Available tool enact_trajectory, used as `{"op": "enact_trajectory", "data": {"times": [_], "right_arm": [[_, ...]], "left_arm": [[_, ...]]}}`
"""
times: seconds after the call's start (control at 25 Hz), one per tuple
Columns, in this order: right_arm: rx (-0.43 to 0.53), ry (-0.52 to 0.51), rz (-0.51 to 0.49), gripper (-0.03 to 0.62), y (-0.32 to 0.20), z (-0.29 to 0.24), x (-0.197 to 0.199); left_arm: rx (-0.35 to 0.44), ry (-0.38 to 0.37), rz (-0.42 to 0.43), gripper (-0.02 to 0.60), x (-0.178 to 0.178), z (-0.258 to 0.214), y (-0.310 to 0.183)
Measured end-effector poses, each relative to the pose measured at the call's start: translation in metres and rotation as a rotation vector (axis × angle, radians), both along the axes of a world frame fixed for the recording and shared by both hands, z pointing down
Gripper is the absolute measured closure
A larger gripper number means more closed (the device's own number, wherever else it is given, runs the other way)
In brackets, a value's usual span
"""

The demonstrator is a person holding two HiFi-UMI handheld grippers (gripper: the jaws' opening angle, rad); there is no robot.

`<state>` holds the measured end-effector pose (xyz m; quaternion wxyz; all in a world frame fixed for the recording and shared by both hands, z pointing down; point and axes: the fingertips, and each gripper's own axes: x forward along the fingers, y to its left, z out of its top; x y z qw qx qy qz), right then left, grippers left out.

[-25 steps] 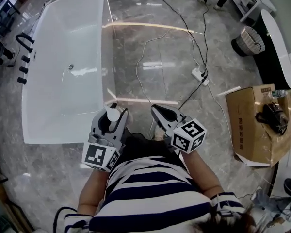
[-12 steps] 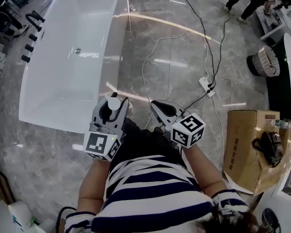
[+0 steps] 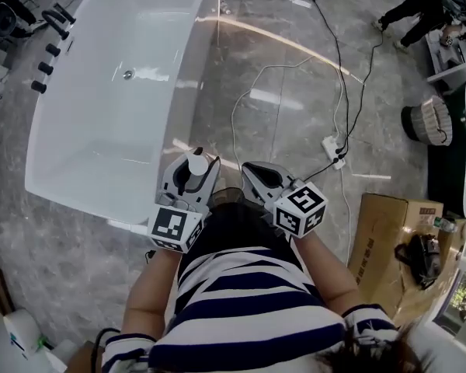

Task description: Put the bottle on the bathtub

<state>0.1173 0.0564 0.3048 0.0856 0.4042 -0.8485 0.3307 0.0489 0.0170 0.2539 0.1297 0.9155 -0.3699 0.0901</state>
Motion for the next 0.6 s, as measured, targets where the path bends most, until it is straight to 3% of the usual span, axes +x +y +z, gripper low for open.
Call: {"op": "enact_trajectory", "data": {"times": [0.24, 0.6], "right_arm": [[-0.021, 0.034, -0.029, 0.566, -0.031, 0.017, -0.013], [-0.088, 0.027, -0.019, 0.566, -0.062, 0.055, -0.015]], "left_arm": [[0.015, -0.038, 0.041, 0.419, 0.001, 0.030, -0.023], [-0.062, -0.088, 0.078, 0.419, 0.012, 0.077, -0.052]]}}
